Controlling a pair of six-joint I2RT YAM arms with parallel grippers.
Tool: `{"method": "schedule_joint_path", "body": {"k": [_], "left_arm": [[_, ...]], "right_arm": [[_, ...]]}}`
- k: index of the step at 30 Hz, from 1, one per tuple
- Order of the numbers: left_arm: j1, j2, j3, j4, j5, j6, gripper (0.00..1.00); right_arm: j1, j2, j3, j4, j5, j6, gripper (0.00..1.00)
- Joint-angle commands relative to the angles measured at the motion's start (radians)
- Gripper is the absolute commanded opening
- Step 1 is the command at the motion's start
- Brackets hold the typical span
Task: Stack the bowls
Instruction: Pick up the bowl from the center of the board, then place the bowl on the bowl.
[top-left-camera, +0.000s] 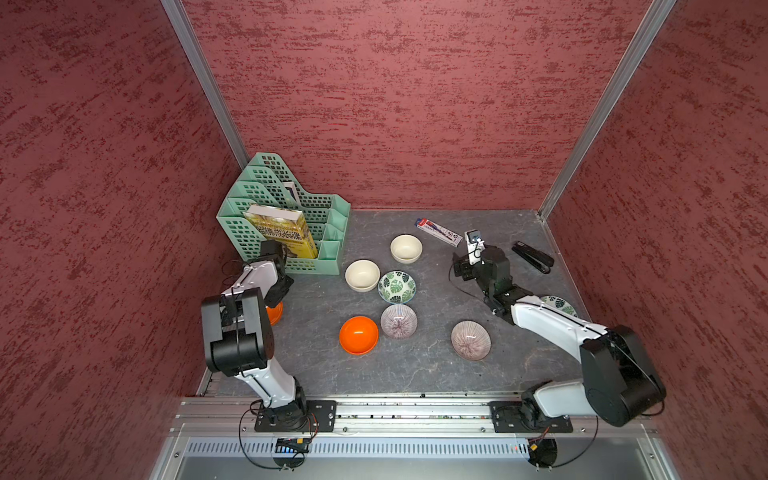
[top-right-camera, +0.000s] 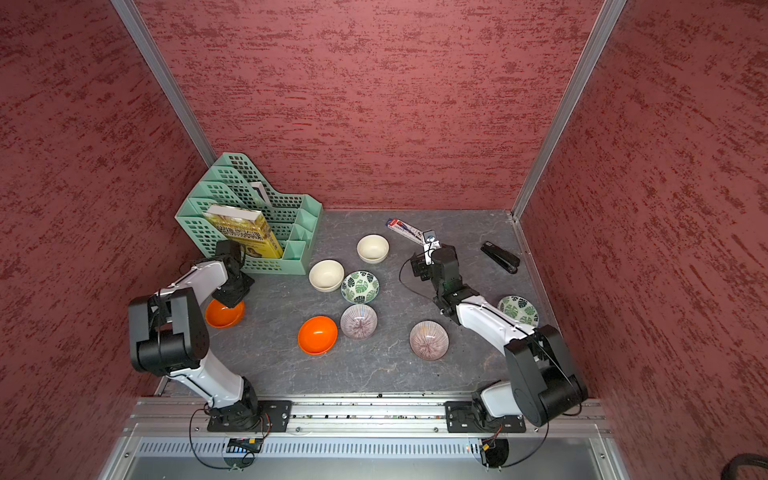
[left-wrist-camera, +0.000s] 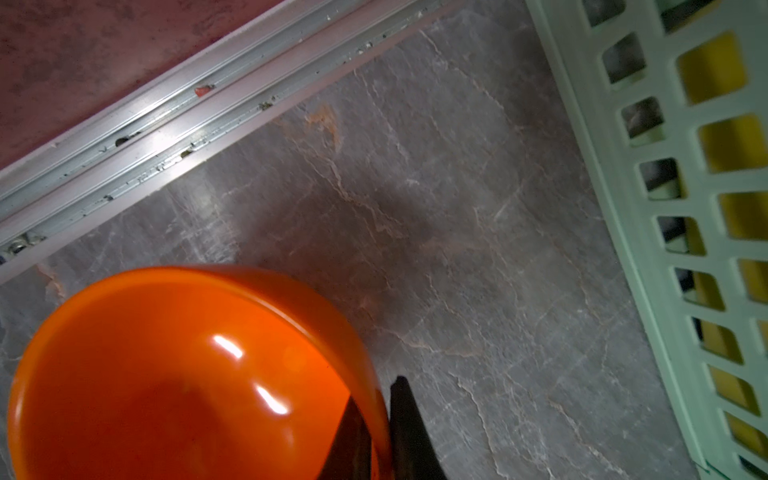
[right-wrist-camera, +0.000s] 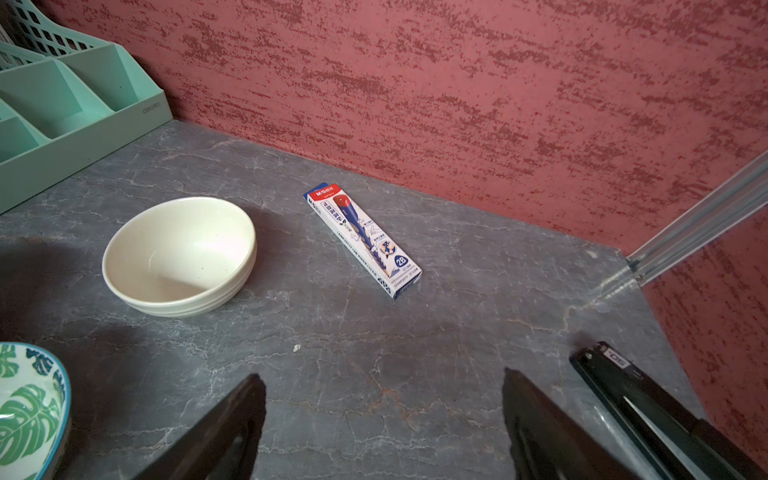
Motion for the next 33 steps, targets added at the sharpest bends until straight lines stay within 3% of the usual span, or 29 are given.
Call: {"method": "schedule_joint_path", "body": {"k": [1,5,13,19,25,30,33], "left_arm": [[-0.014,-0.032,-0.015,-0.001,0.027,0.028,0.00],[-0.094,-0.101,0.011,-0.032,0.022,0.081,0.00],[-0.440,-0.215,0.157,-0.197,0.012,0.324,0.00],[-0.653,-0.313,0.164,-0.366,0.160,0.410,0.00],[-0.885,-0.330,0.093,-0.445,0.151,0.356,0.00],[-1.004,-0.273,0.050,-0.406,0.153,0.298,0.00],[-1.026,-0.256,0.030,-0.374,0.157,0.273,0.00]], "right_arm": [[0.010,-0.041,-0.028,0.019,0.044,0.018,0.91],[0.011,-0.064,-0.036,-0.012,0.076,-0.002,0.91],[-0.012,-0.060,0.069,-0.230,0.103,0.082,0.94],[-0.083,-0.036,0.138,-0.405,0.079,0.113,0.94],[-0.121,-0.001,0.193,-0.458,0.044,0.132,0.94],[-0.121,0.029,0.219,-0.462,0.023,0.151,0.94],[-0.122,0.029,0.219,-0.466,0.024,0.149,0.94]]}}
